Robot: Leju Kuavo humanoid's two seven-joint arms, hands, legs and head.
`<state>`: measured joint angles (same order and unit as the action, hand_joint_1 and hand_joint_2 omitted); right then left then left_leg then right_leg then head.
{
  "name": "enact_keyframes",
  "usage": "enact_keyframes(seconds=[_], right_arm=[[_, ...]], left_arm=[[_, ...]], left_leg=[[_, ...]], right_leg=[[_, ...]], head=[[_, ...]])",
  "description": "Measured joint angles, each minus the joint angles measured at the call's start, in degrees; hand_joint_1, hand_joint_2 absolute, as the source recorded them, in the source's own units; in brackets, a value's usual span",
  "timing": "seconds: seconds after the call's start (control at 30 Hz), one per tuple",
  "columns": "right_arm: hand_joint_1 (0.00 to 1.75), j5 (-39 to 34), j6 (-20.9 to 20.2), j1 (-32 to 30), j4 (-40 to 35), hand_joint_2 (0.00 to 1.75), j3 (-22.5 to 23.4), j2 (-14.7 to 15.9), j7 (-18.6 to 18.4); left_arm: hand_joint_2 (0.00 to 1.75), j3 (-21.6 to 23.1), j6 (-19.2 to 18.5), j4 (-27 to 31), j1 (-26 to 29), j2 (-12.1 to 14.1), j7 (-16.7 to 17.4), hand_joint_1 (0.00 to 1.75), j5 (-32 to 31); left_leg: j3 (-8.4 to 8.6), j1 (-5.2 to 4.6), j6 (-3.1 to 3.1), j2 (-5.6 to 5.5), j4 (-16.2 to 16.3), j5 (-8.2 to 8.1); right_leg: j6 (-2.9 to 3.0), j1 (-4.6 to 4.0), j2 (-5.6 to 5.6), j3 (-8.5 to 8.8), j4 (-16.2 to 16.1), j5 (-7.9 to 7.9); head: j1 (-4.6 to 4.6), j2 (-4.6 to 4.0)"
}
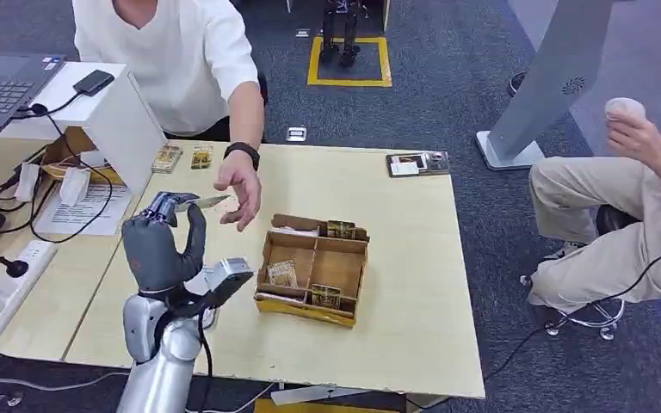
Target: Pass the card to the sensor for recognition and then transmit it.
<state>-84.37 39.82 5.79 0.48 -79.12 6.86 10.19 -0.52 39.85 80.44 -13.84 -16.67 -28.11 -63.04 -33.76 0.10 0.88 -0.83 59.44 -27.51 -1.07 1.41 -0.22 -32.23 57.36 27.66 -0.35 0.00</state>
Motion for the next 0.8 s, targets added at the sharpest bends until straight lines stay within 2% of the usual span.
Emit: enact_keyframes(seconds=[0.1, 0.3, 0.4, 0.43, 0.47, 0.67, 0.8], right_arm=[[0.0, 0.4, 0.0, 0.2, 0.0, 1.75, 0.0, 0.0, 0.0], [0.0, 0.8, 0.0, 0.7, 0.0, 1.75, 0.0, 0.0, 0.0], [0.0, 0.9, 0.0, 0.8, 0.0, 1.75, -0.1, 0.0, 0.0], [0.0, 0.9, 0.0, 0.9, 0.0, 1.75, -0.1, 0.0, 0.0], [0.0, 0.9, 0.0, 0.9, 0.0, 1.75, -0.1, 0.0, 0.0], [0.0, 0.9, 0.0, 0.9, 0.0, 1.75, -0.1, -0.1, 0.0], [0.0, 0.9, 0.0, 0.9, 0.0, 1.75, -0.1, -0.1, 0.0]], left_arm=[[1.75, -3.4, 0.0, -1.8, -1.5, -0.7, -0.1, 1.75, 0.3], [1.75, -7.1, 0.0, -5.8, -3.8, -1.4, 0.0, 1.75, -0.7], [1.75, -8.3, 0.0, -6.7, -4.3, -1.6, 0.7, 1.75, -4.9], [1.75, -8.6, 0.0, -6.9, -4.4, -1.7, 0.9, 1.59, -6.5], [1.75, -9.0, 0.0, -7.1, -4.5, -1.8, 1.2, 0.0, -7.7], [1.75, -9.9, 0.0, -8.0, -4.5, -1.9, 1.9, 0.0, -11.7], [1.75, -10.0, 0.0, -8.0, -4.5, -1.9, 1.9, 0.0, -12.0]], left_leg=[[0.03, 0.01, -0.02, -0.01, 0.0, 0.03], [0.0, 0.01, 0.0, -0.01, 0.0, 0.04], [-0.01, 0.01, 0.01, 0.0, 0.0, 0.04], [-0.01, 0.0, 0.01, -0.01, 0.0, 0.04], [-0.01, 0.0, 0.01, -0.01, 0.0, 0.04], [-0.01, 0.0, 0.01, -0.01, 0.0, 0.04], [-0.01, 0.01, 0.01, -0.01, 0.0, 0.04]], right_leg=[[0.01, -0.01, -0.01, 0.0, 0.0, 0.0], [0.01, -0.01, -0.01, 0.0, 0.0, 0.0], [0.01, 0.0, 0.0, 0.0, 0.0, 0.0], [0.01, 0.0, 0.0, 0.0, 0.0, 0.0], [0.01, 0.0, 0.0, 0.0, 0.0, 0.0], [0.01, 0.0, -0.01, 0.0, 0.0, 0.0], [0.01, -0.01, -0.01, 0.0, 0.0, 0.0]], head=[[-0.05, 0.0], [-0.02, 0.02], [-0.02, 0.0], [-0.02, 0.0], [-0.02, 0.0], [-0.02, 0.0], [-0.05, 0.0]])
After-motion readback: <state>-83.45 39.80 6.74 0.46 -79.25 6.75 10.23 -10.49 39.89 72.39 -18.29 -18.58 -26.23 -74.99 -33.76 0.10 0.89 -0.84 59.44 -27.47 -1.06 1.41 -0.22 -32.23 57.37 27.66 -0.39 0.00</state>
